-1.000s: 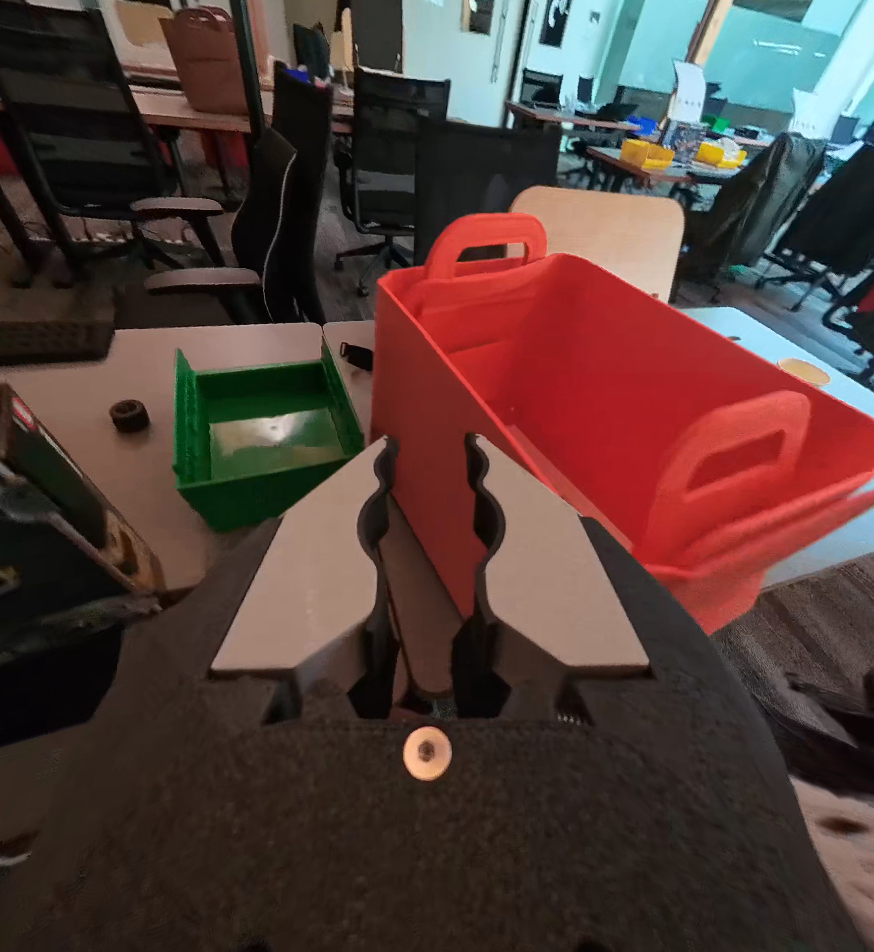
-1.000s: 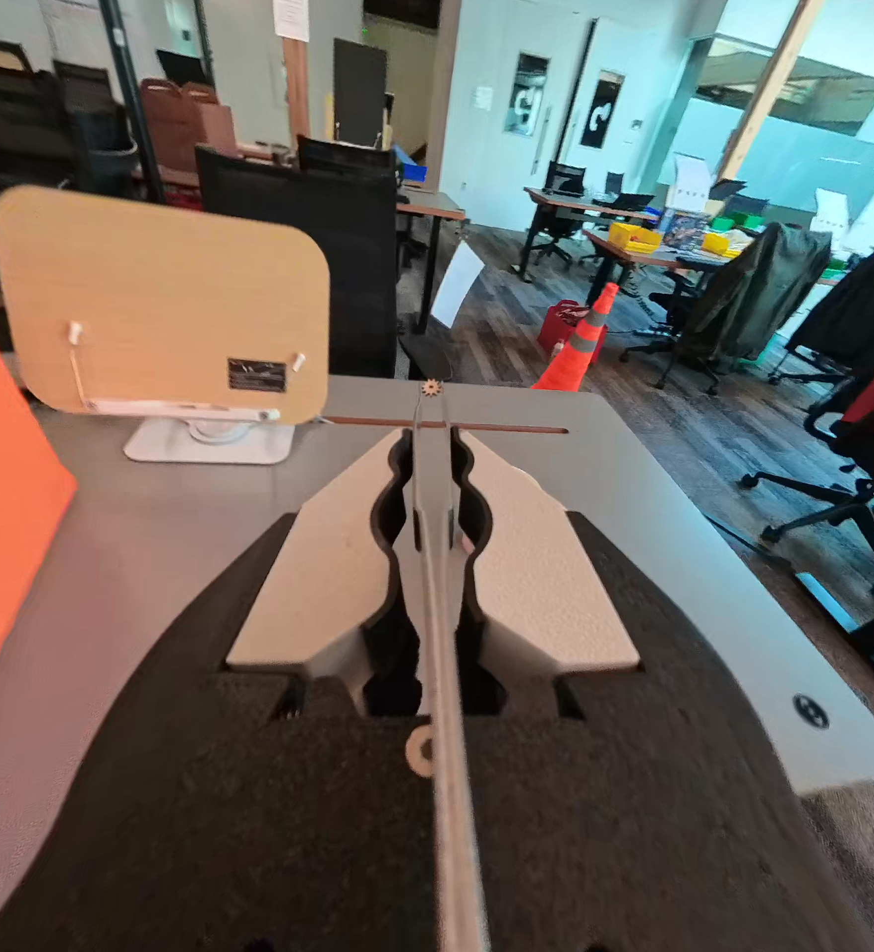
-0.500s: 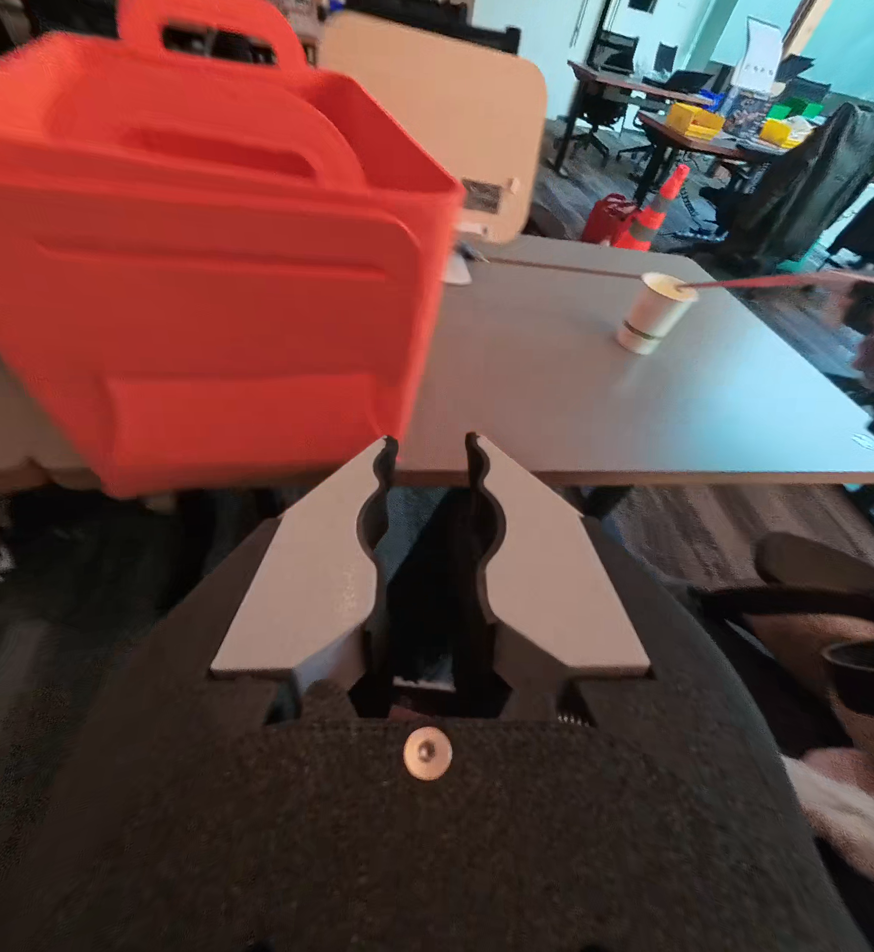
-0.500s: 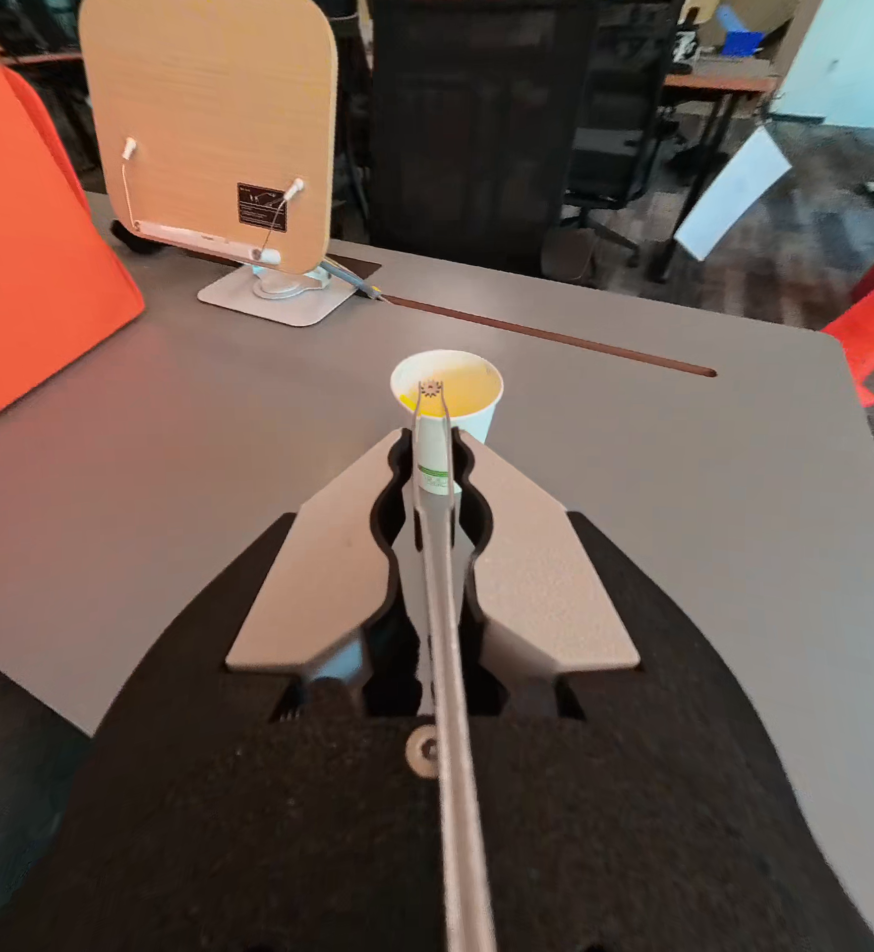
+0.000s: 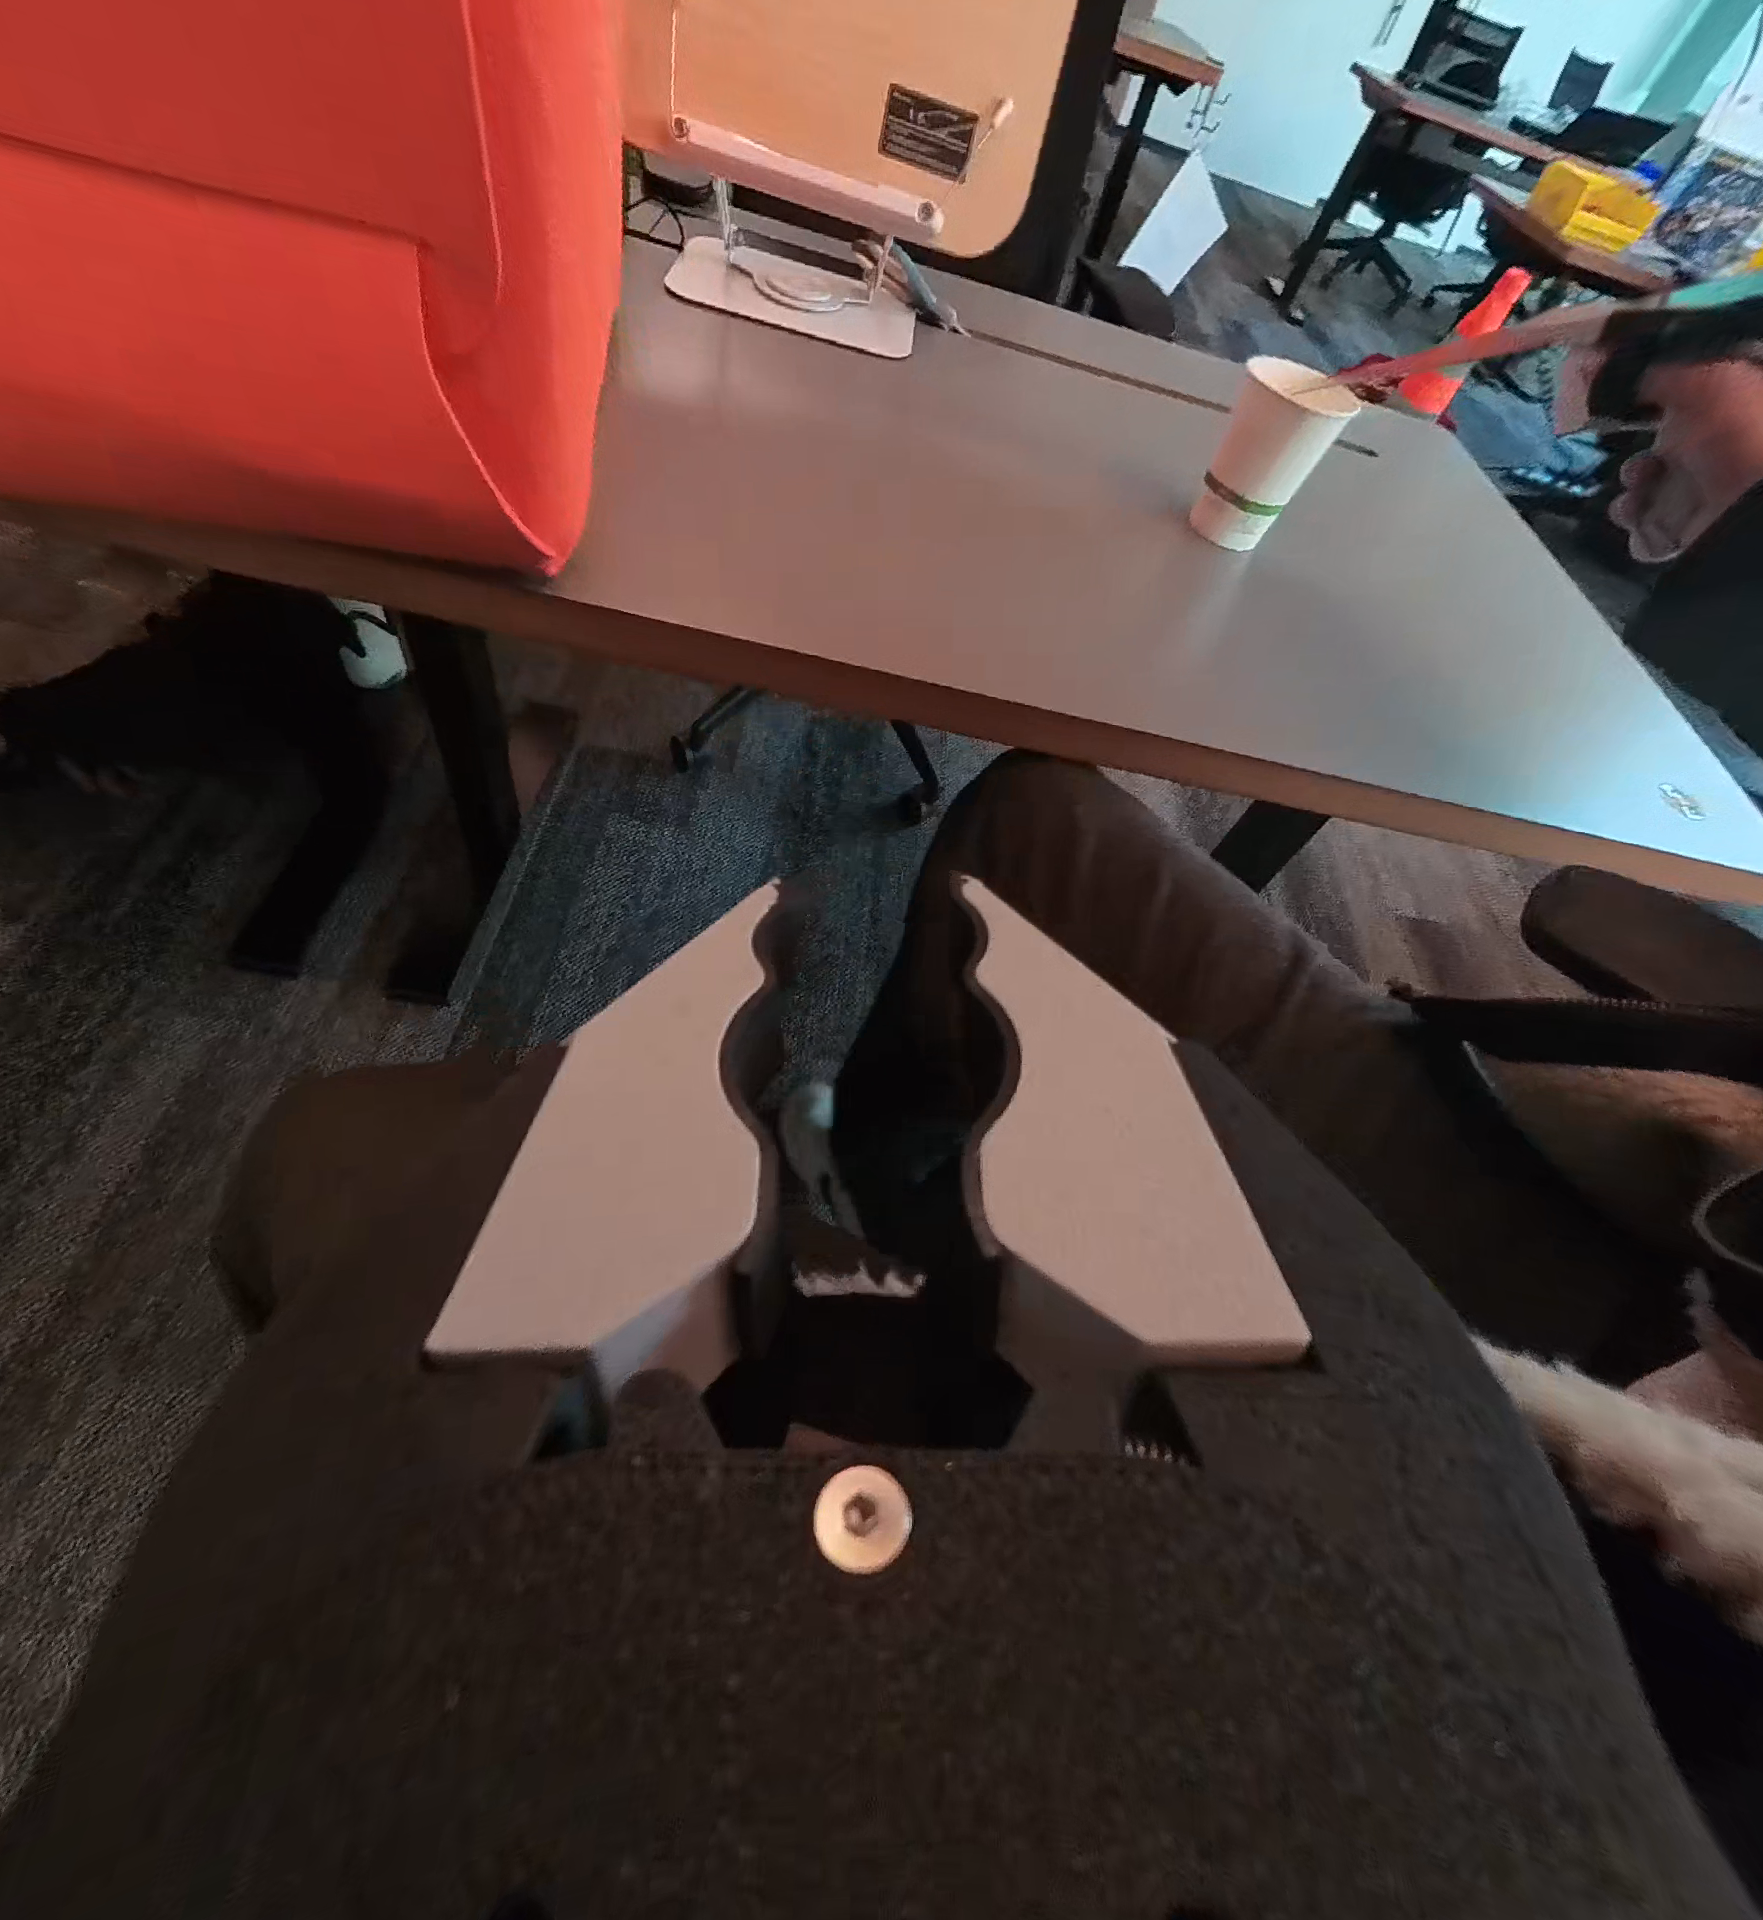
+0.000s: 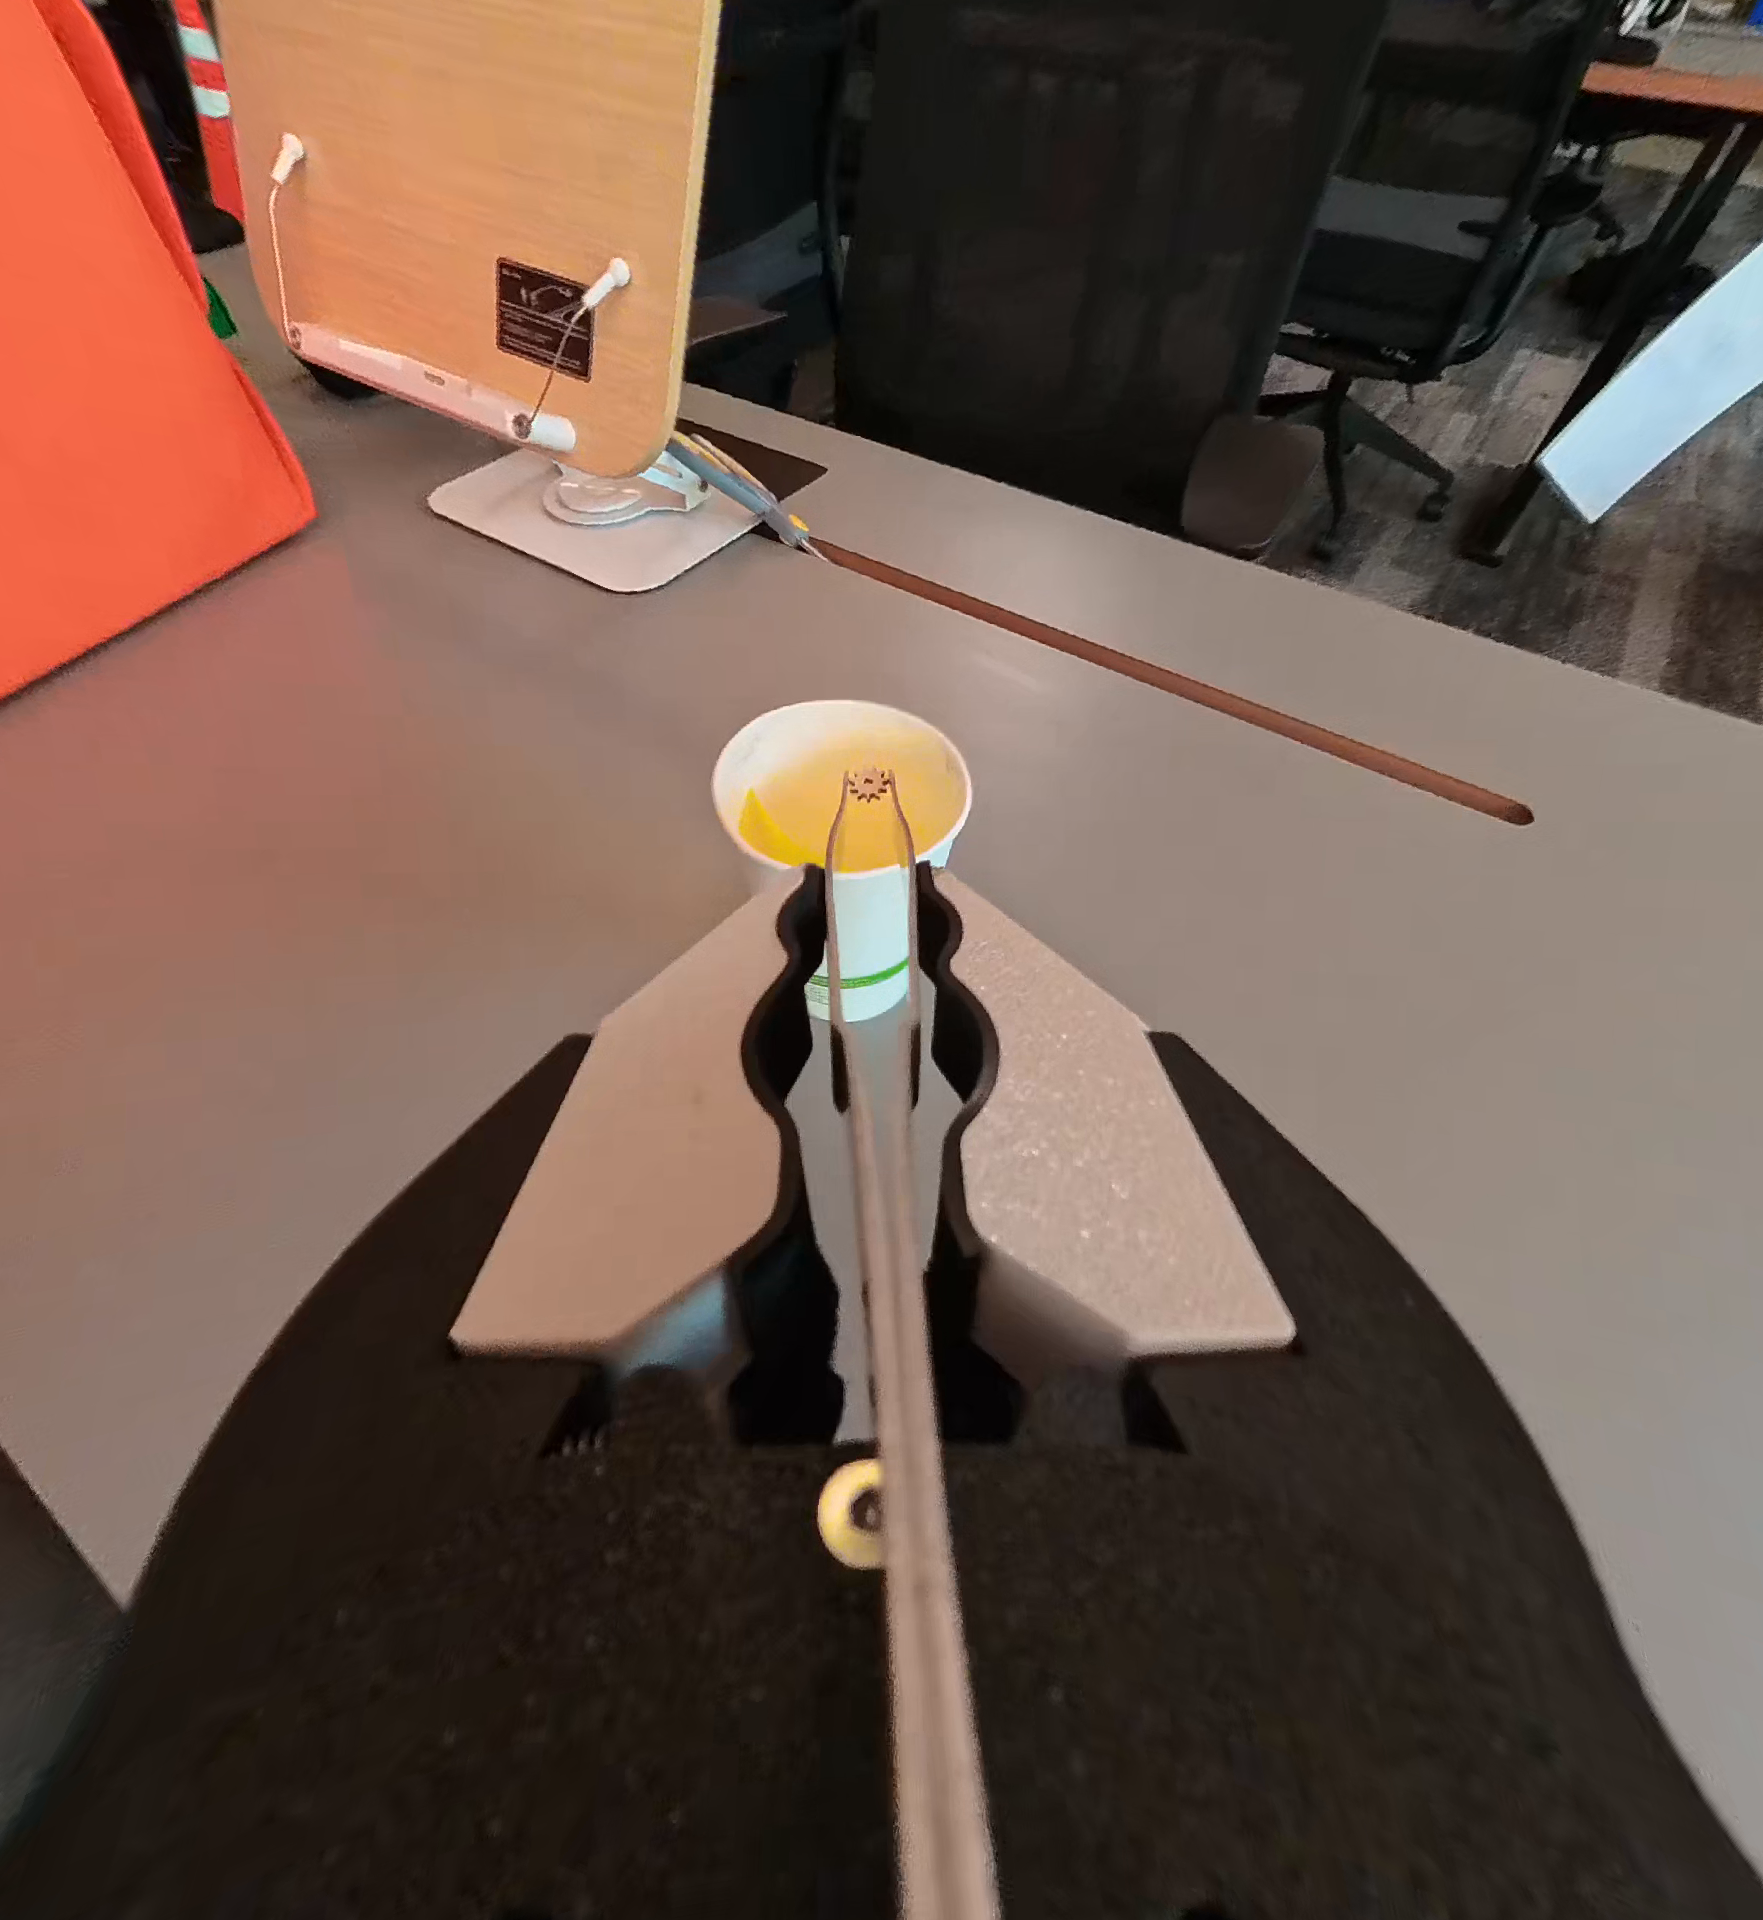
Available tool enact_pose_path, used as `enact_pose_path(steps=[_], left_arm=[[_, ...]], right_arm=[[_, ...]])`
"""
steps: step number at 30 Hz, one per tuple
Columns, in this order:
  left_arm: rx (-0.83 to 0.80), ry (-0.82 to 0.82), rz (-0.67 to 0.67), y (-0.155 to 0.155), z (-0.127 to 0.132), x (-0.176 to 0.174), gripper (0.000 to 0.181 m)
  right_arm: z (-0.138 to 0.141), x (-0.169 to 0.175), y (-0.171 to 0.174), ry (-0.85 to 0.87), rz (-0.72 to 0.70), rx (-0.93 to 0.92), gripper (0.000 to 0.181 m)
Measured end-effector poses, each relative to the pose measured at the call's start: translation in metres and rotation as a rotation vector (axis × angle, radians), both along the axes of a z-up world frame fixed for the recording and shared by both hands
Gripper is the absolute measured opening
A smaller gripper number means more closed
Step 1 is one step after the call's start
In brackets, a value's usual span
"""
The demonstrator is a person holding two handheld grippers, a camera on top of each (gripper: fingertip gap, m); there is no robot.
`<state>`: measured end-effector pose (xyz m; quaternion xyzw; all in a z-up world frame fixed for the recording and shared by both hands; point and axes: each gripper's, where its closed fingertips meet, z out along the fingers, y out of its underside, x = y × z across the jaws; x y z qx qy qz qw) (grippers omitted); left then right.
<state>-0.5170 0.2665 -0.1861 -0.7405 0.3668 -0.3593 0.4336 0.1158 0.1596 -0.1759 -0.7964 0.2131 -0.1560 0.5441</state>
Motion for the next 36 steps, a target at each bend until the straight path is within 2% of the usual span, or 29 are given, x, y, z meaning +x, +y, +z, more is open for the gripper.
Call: enact_pose_path(steps=[4,7,13,18,21,24,27,31,36], left_arm=[[0.009,0.015,-0.006,-0.025,-0.007,0.012,0.028],[0.055,0.031,-0.049,-0.033,-0.004,0.033,0.029],[0.067,-0.016,-0.205,-0.046,0.004,0.11,0.029],[-0.016,-0.013,-0.296,-0.057,-0.016,0.162,0.03],[-0.064,0.005,-0.312,-0.049,-0.036,0.186,0.03],[0.038,0.059,-0.285,-0.018,-0.049,0.221,0.031],[0.056,0.029,-0.257,0.0,-0.04,0.262,0.031],[-0.005,-0.064,-0.322,-0.013,-0.018,0.323,0.031],[0.023,-0.132,-0.383,-0.044,-0.003,0.379,0.033]], right_arm=[[0.002,0.008,-0.004,0.01,0.043,-0.017,0.016],[0.002,0.01,-0.008,0.03,0.081,-0.013,0.017],[0.014,0.005,-0.02,0.024,0.125,0.04,0.018],[0.044,-0.015,-0.05,-0.077,0.189,0.162,0.017],[0.054,-0.021,-0.069,-0.142,0.221,0.251,0.016],[0.063,-0.018,-0.076,-0.187,0.297,0.346,0.016],[0.069,-0.006,-0.078,-0.219,0.362,0.399,0.016],[0.073,0.0,-0.093,-0.189,0.365,0.421,0.016],[0.055,-0.042,-0.139,-0.102,0.325,0.354,0.016]])
